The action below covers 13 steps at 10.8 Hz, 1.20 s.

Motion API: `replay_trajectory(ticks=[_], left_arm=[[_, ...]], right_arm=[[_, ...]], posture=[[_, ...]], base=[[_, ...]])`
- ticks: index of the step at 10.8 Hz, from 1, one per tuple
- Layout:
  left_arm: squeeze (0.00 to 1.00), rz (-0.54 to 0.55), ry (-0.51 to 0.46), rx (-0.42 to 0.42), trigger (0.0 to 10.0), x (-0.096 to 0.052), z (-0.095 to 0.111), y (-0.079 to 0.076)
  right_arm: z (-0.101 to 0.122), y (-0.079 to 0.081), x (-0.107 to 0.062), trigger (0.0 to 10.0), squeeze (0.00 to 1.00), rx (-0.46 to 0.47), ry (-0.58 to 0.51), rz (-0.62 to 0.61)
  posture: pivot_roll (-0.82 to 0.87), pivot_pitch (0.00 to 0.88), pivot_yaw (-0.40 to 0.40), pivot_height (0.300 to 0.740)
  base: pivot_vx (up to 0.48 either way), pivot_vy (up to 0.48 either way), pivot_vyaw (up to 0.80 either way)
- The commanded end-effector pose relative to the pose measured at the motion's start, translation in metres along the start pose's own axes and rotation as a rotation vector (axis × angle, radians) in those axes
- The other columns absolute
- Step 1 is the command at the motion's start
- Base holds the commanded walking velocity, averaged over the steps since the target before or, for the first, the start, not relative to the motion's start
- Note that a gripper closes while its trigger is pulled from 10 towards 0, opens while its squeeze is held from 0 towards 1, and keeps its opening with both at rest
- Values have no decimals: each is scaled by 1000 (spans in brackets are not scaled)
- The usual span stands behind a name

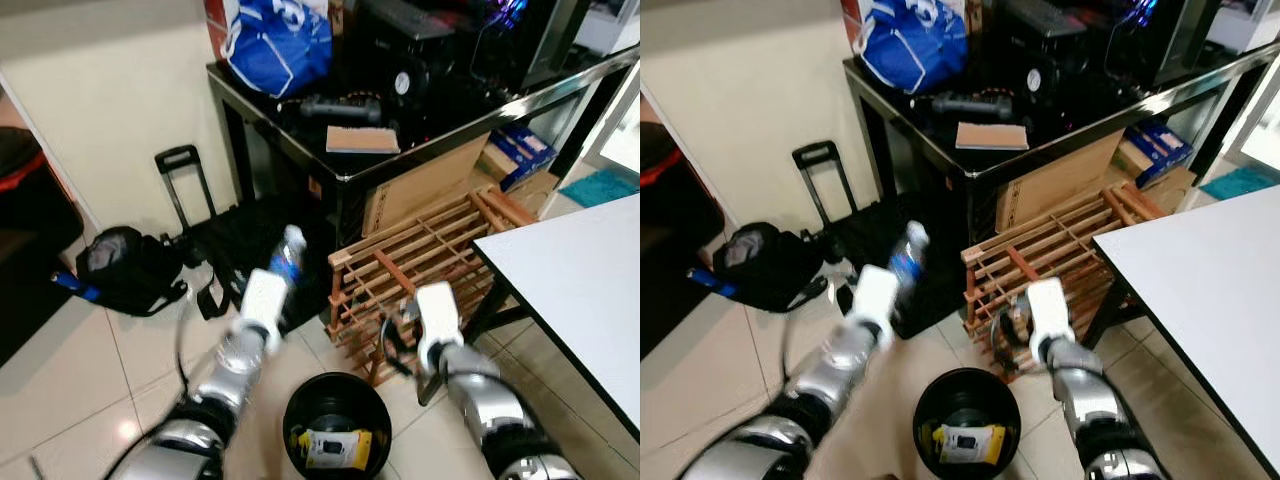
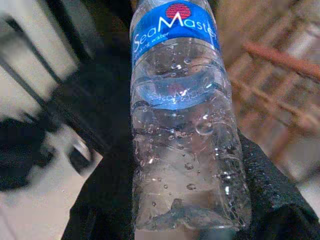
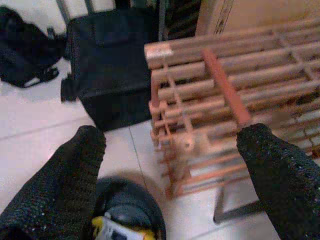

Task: Picking trash to rubbish bin

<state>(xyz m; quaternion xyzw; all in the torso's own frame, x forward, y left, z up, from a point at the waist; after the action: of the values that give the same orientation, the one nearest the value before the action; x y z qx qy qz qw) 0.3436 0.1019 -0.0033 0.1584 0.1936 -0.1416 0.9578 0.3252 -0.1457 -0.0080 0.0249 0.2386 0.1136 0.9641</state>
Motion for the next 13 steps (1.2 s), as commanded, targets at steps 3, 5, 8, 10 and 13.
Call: replay_trajectory(ticks=[3,5,8,10,13], left_arm=[[0,-126,131,-30,10000,-5,-26,-36],[0,-170,178,-60,10000,-8,-33,-57],[0,-237,192,-119,10000,-13,-34,-83],[0,-294,209,-137,10000,-19,-37,-105],[0,-326,203,-106,10000,-22,-36,-118]], right_arm=[[-4,3,-8,10000,0,-30,-10,42],[-6,1,-17,10000,0,-36,-20,49],[-7,-1,-34,10000,0,-49,-22,60],[-8,6,-45,10000,0,-53,-15,79],[-6,11,-49,10000,0,-41,-7,79]], posture=[[-121,143,12,740],[-145,175,-9,740],[-181,232,-42,740],[-197,265,-55,740],[-192,277,-49,740]], base=[[0,0,0],[0,0,0],[0,0,0],[0,0,0],[0,0,0]])
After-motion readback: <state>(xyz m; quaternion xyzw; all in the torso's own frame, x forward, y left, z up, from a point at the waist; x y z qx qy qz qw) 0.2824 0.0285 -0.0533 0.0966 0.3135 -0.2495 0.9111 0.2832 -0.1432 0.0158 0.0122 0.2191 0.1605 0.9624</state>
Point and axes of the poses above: a point about 5 cm out from each wrist's last joint towards the gripper, its own x axis pointing out of the wrist towards the gripper, its own z axis along the axis of the wrist's last joint, y = z × x, the point moved 4 cm from there along x, pointing out of the wrist towards the gripper, and after that the axes turned 9 degrees about x, right-handed, at the moved point
